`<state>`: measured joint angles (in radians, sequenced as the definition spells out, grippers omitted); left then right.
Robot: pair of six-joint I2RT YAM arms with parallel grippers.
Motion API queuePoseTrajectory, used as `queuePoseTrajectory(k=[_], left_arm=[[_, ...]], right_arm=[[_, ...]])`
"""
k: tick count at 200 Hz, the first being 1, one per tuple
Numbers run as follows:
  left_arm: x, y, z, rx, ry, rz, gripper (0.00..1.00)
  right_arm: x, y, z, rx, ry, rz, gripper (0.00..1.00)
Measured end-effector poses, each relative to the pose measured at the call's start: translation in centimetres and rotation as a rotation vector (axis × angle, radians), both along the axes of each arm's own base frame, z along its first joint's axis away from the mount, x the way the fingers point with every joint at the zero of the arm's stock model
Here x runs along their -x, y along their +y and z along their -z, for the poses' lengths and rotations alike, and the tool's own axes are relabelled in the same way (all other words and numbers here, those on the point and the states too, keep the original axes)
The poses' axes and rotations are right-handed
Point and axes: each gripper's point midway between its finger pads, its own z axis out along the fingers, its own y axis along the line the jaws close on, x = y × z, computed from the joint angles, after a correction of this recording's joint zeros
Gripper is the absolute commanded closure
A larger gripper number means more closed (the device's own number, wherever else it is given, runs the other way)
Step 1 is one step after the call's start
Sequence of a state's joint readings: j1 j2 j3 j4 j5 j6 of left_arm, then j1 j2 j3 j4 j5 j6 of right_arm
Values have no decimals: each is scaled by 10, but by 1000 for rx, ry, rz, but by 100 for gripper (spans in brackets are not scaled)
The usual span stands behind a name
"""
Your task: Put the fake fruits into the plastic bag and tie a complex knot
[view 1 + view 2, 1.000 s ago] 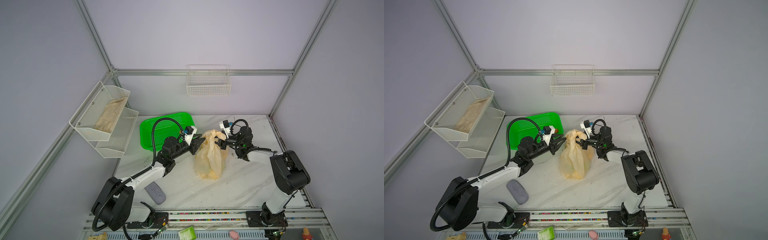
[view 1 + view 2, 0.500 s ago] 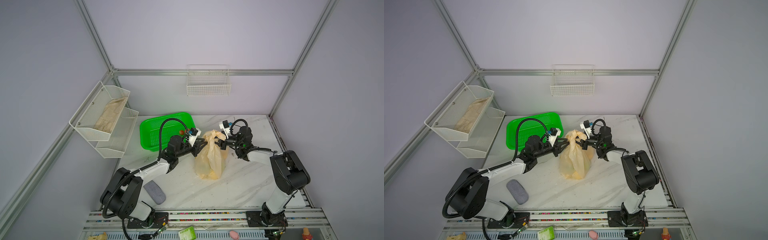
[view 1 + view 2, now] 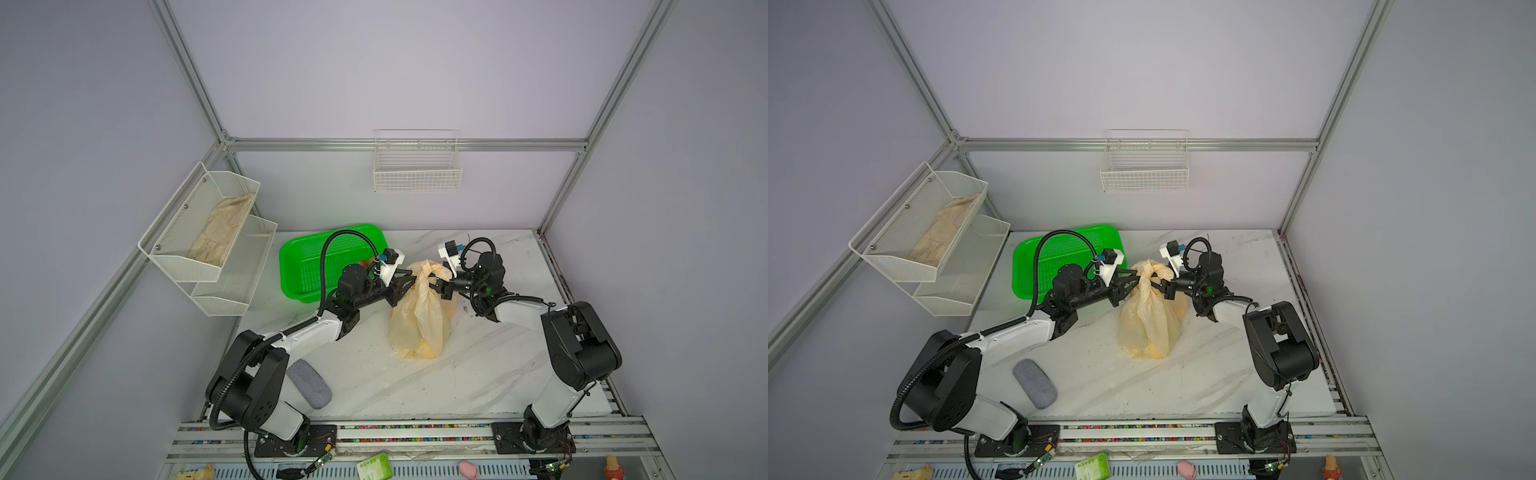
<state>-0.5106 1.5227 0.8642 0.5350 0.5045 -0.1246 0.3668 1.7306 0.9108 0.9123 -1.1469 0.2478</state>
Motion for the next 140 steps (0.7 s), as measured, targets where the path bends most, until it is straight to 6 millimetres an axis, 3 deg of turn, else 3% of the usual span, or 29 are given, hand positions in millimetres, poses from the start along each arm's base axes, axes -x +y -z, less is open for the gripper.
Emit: queuePoseTrajectory(k=[140], left_arm=[[-3,-3,1,6,19,21,100]], right_arm=[[-8,-1,4,24,4,39,100]])
